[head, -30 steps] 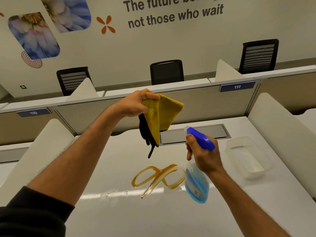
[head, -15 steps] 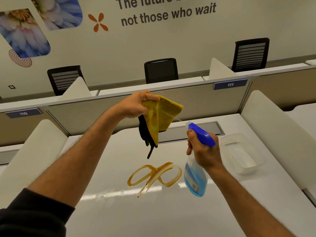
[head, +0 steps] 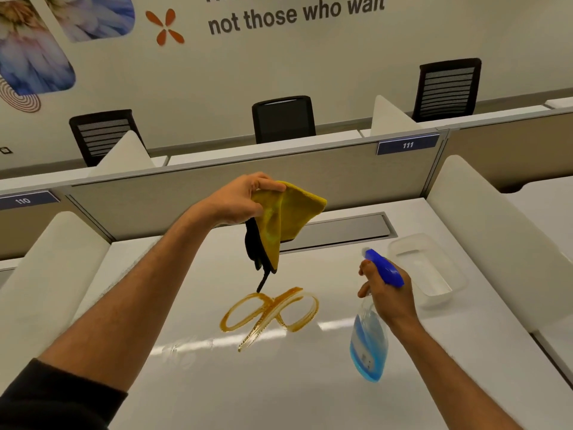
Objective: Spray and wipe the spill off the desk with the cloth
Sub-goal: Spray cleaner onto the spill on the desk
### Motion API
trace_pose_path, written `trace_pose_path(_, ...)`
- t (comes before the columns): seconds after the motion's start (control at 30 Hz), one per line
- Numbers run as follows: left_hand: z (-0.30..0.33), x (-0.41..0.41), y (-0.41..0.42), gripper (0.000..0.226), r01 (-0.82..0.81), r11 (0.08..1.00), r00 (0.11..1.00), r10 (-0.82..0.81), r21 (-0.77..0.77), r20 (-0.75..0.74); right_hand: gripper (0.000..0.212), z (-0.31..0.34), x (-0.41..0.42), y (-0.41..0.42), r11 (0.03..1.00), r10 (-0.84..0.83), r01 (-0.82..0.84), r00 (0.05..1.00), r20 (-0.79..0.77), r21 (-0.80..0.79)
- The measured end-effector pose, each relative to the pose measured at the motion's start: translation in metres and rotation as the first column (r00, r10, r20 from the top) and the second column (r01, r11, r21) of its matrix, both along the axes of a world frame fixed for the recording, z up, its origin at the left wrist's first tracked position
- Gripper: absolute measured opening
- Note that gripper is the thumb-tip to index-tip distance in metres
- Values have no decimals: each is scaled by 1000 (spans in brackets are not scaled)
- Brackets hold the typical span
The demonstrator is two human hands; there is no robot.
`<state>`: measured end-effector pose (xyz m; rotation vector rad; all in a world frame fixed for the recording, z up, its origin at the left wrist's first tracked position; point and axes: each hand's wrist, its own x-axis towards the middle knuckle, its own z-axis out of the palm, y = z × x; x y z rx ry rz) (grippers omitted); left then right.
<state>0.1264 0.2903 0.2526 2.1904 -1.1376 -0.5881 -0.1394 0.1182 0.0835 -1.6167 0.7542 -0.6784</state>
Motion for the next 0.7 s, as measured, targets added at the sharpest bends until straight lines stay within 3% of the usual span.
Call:
trace_pose_path(0.23,-43,-20,9,58,19,999,995,-15,44,-101,39,-65,-30,-28,997,-64,65,997,-36,31)
trace_pose_path(0.47,-76,-32,24,58,20,1000,967,-20,-3,-255,47,-84,-37,-36,998,-46,42,994,-100,-41)
trace_pose_path(0.7,-95,-25,30,60,48,999,960,-43,11,-277,88,-92,-49,-27,999,-46,50,985,-167,18)
